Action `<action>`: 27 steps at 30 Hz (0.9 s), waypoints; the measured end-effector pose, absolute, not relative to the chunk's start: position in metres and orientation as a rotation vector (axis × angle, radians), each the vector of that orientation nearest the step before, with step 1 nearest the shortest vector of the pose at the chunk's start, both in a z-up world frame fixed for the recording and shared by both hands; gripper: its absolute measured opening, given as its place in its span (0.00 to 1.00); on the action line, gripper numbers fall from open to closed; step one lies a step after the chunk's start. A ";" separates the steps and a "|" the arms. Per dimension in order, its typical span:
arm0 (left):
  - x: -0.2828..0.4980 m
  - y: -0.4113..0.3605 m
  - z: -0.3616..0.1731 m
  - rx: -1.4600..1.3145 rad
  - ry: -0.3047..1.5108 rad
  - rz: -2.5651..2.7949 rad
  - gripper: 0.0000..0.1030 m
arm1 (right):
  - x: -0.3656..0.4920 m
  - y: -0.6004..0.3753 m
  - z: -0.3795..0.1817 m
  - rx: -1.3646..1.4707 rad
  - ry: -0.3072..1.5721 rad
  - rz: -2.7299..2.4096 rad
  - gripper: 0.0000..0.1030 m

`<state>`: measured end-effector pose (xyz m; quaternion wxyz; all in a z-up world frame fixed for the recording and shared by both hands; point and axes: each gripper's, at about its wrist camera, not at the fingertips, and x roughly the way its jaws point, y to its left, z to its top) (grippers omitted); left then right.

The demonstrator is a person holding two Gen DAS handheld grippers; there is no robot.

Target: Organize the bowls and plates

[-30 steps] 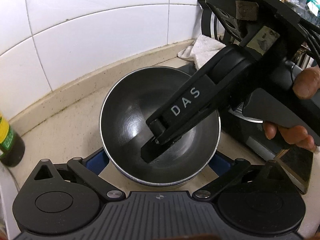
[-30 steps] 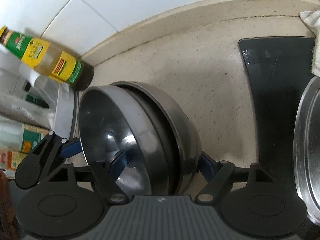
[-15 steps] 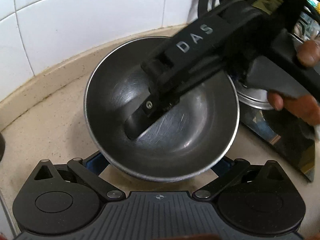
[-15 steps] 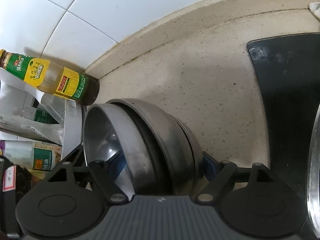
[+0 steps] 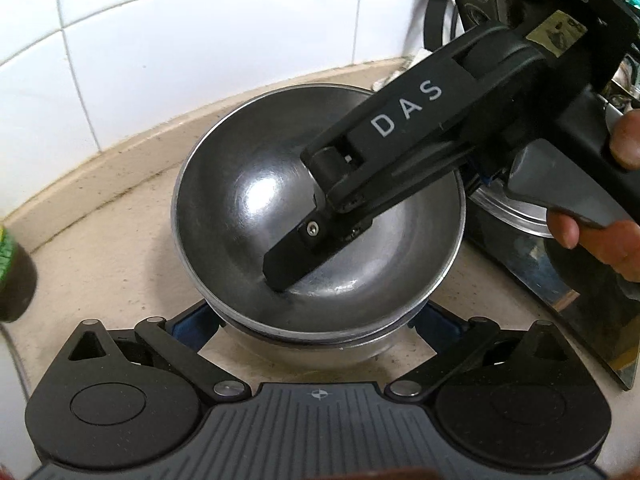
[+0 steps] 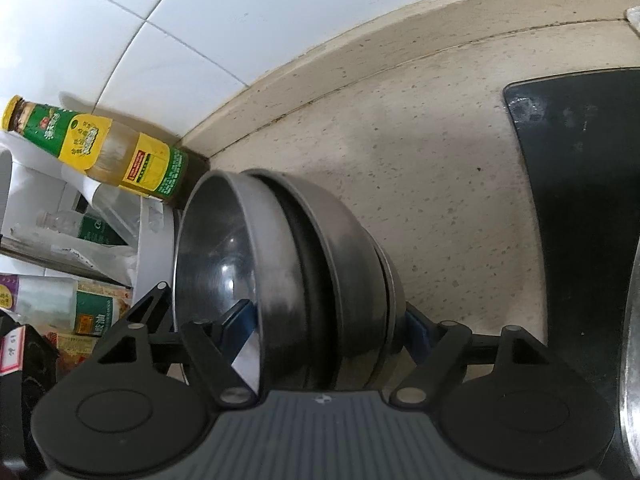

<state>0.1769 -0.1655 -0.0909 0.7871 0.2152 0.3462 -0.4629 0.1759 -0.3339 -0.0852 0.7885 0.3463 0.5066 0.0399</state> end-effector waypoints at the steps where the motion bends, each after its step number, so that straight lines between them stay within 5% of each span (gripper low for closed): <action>1: 0.175 -0.165 -0.088 0.463 0.739 -0.988 1.00 | 0.176 -0.332 -0.084 0.742 1.090 0.091 0.72; 27: 0.090 -0.137 -0.047 0.450 0.594 -0.669 1.00 | 0.161 -0.289 -0.040 0.600 0.985 0.357 0.68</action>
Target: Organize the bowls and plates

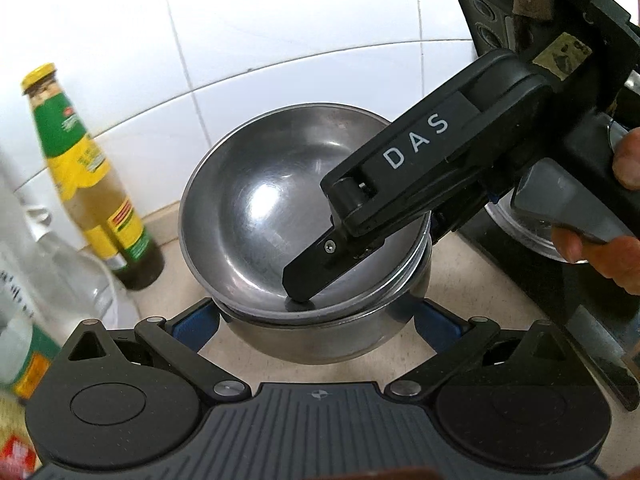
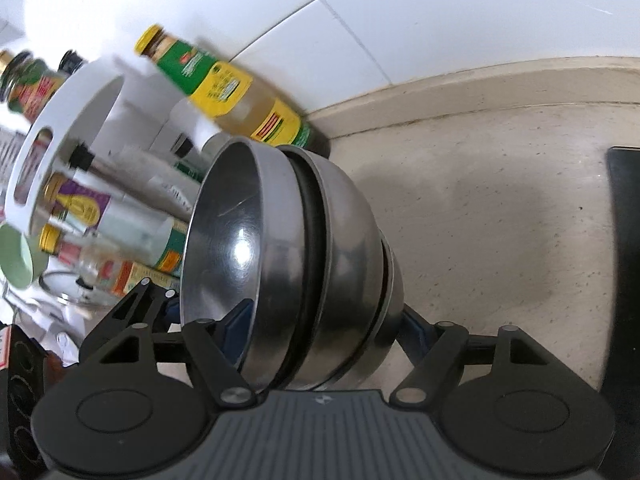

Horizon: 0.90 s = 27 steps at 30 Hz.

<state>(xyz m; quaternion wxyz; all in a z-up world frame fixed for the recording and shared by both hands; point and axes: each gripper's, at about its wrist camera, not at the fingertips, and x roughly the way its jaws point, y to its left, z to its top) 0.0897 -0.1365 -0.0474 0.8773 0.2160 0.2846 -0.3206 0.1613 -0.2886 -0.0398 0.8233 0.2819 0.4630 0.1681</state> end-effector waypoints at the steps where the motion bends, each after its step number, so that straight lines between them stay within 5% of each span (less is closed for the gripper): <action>1: 0.086 -0.133 -0.046 0.449 0.596 -0.658 1.00 | 0.160 -0.286 -0.041 0.585 0.985 0.367 0.68; 27: 0.012 -0.113 -0.028 0.443 0.532 -0.577 1.00 | 0.112 -0.263 -0.024 0.507 0.972 0.462 0.67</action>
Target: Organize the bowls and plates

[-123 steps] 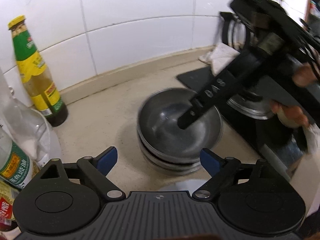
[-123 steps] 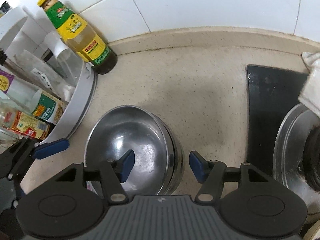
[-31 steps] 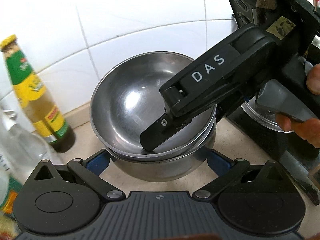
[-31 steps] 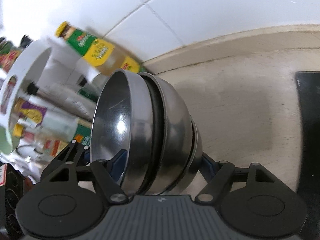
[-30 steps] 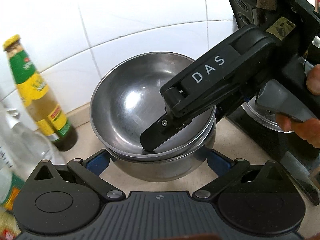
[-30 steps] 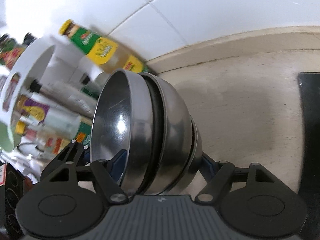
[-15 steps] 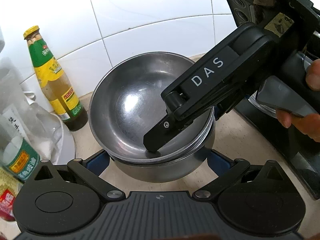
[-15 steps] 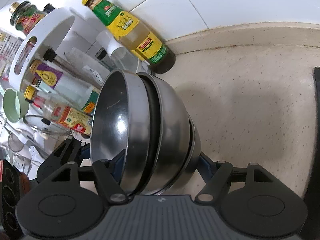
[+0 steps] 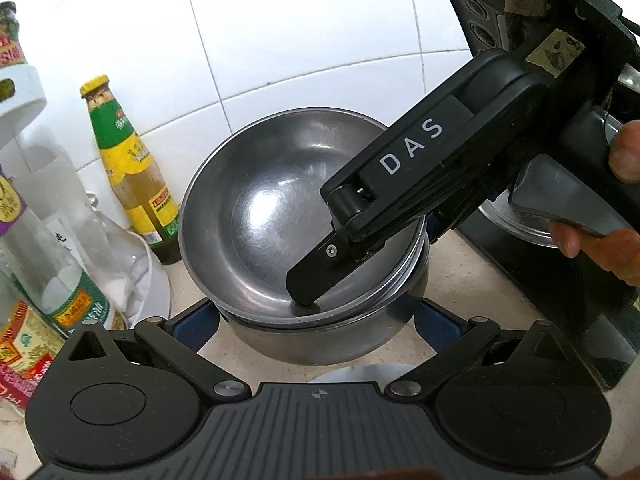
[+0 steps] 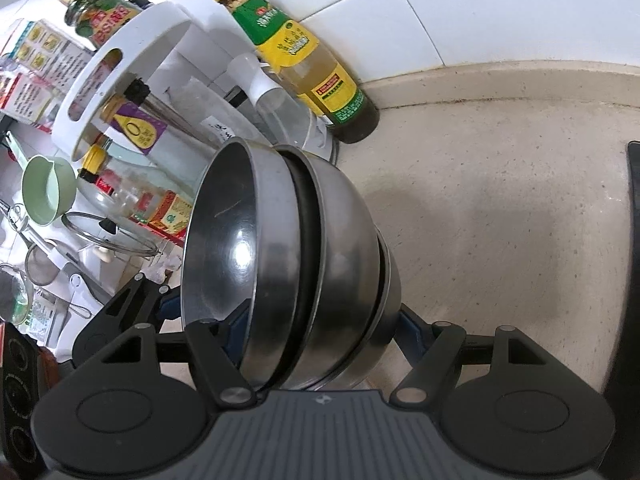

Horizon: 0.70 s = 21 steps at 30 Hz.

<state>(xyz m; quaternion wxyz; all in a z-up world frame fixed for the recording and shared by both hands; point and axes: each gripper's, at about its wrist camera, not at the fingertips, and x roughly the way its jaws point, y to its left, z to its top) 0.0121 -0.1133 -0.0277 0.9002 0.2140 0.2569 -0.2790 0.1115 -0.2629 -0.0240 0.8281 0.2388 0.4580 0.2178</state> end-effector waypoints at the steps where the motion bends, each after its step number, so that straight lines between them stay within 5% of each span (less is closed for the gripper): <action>1: 0.009 -0.112 -0.027 0.445 0.526 -0.583 1.00 | 0.108 -0.262 -0.022 0.508 0.967 0.459 0.67; 21: -0.073 -0.056 -0.053 0.464 0.625 -0.689 1.00 | 0.017 -0.207 -0.046 0.596 1.050 0.358 0.67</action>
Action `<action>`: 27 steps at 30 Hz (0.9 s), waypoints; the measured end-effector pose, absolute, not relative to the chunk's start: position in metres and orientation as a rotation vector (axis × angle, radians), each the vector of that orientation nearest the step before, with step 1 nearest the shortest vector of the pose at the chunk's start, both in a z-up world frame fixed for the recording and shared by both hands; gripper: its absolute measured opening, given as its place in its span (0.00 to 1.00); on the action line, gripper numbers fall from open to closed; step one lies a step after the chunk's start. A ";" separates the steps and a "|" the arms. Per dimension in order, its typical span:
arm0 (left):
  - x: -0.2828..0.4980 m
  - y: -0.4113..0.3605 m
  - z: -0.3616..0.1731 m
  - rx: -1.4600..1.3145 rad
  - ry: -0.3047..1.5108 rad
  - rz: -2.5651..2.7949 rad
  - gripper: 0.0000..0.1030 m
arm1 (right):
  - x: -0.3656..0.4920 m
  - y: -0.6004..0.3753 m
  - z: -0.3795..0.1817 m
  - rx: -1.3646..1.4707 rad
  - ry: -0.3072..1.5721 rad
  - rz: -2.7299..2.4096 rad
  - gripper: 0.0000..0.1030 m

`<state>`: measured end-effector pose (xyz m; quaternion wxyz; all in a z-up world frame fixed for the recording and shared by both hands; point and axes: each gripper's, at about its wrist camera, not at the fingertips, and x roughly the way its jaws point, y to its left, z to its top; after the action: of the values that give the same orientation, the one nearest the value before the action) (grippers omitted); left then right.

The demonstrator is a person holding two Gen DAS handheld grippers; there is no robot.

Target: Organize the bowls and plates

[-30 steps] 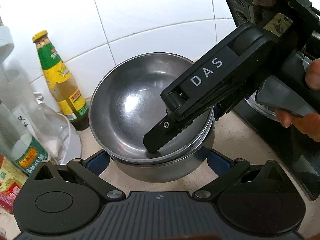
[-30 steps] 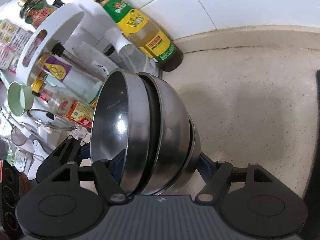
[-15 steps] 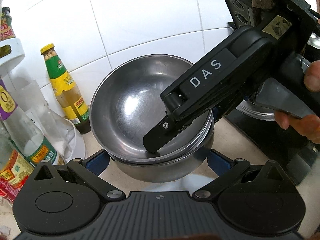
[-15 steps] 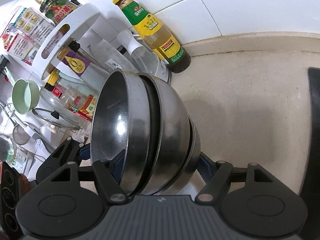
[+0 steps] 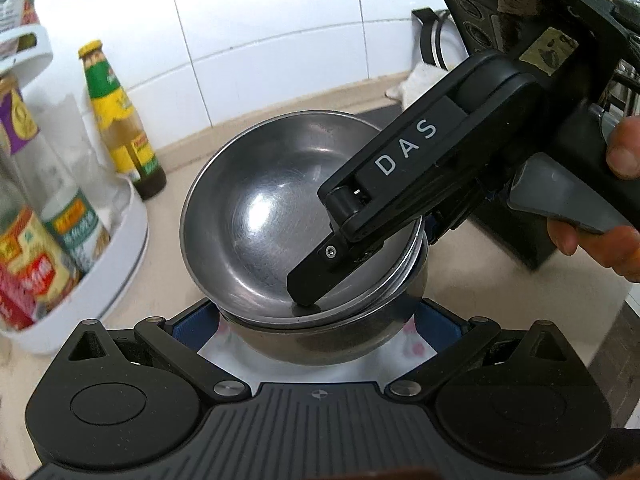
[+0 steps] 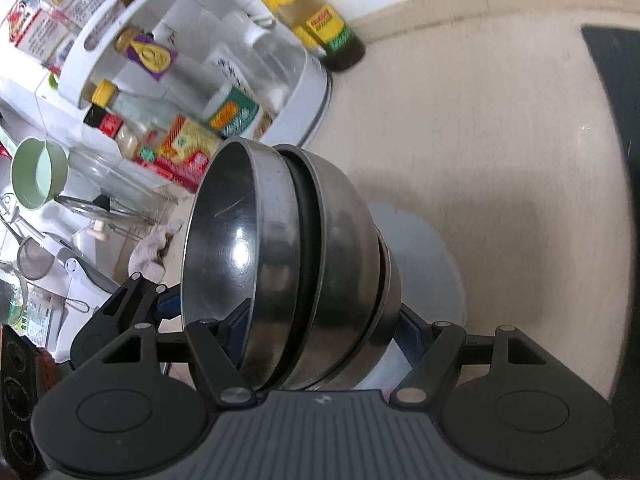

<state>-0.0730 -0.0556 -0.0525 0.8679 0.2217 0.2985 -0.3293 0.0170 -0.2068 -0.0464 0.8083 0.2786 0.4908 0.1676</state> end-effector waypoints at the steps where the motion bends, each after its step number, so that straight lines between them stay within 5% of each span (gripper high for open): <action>1: -0.076 -0.053 -0.055 0.462 0.634 -0.690 1.00 | 0.014 -0.204 -0.050 0.603 1.058 0.356 0.67; 27: -0.095 -0.045 -0.059 0.474 0.615 -0.668 1.00 | -0.004 -0.200 -0.058 0.611 1.034 0.269 0.67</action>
<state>-0.0954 -0.0455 -0.0592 0.8717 0.2267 0.2944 -0.3194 -0.0042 -0.2004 -0.0580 0.8164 0.2866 0.4851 0.1263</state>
